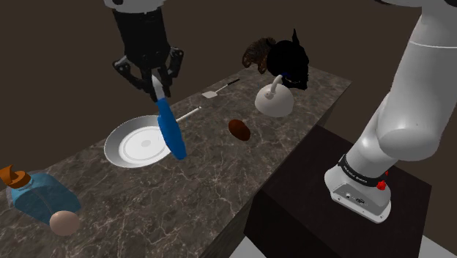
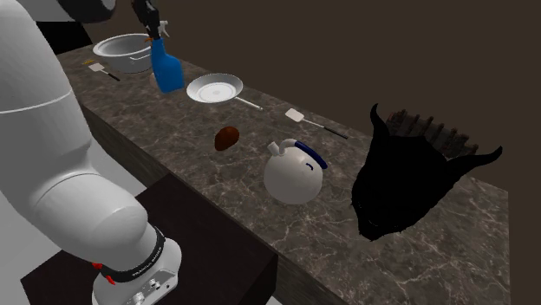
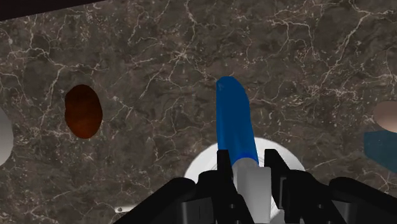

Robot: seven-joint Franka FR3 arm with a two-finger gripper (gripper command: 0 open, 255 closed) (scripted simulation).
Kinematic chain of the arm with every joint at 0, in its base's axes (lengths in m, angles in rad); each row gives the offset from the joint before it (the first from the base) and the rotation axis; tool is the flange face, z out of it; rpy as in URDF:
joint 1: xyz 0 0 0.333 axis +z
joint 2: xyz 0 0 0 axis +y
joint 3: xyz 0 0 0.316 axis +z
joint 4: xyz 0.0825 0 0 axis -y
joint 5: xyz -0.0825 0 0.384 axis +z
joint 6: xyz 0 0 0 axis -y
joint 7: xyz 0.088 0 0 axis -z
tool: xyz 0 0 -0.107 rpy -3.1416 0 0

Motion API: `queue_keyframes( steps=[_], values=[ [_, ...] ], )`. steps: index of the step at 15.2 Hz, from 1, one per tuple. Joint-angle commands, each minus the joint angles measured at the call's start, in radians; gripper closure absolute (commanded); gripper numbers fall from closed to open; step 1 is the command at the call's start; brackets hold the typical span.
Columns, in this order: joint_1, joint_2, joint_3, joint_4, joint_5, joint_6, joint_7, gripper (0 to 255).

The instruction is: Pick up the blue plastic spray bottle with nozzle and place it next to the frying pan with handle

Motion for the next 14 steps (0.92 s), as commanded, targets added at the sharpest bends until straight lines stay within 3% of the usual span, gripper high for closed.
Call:
queue_keyframes(
  steps=[1, 5, 6, 14],
  values=[
    [0.058, 0.105, 0.002, 0.101, -0.066, -0.018, 0.052, 255],
    [0.198, 0.296, -0.021, 0.329, -0.17, -0.08, 0.119, 255],
    [0.213, 0.314, -0.026, 0.354, -0.178, -0.087, 0.122, 255],
    [0.182, 0.3, -0.027, 0.219, -0.173, 0.03, 0.131, 255]
  ],
)
